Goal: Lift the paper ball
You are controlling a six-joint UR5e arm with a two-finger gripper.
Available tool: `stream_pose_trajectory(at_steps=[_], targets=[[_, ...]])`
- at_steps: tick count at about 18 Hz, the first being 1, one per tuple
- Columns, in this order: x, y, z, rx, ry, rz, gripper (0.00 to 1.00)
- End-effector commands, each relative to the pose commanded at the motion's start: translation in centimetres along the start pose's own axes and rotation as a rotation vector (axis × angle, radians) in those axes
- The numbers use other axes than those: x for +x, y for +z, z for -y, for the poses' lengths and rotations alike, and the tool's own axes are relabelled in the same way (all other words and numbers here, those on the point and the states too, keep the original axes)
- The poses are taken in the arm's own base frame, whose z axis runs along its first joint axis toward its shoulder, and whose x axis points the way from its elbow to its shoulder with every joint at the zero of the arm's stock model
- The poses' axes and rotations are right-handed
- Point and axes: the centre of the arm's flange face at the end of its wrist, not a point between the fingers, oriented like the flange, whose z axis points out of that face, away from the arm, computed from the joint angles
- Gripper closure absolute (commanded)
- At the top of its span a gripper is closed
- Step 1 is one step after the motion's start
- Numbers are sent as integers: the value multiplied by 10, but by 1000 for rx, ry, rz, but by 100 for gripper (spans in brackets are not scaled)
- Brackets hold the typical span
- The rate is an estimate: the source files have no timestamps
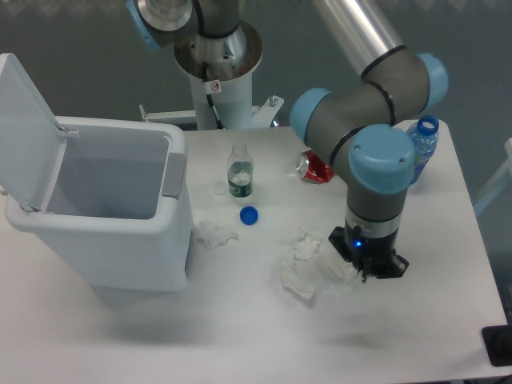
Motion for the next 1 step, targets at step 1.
stream_pose_trajectory(at_steps=[1], targets=[[1, -3, -4, -18, 7, -6, 100]])
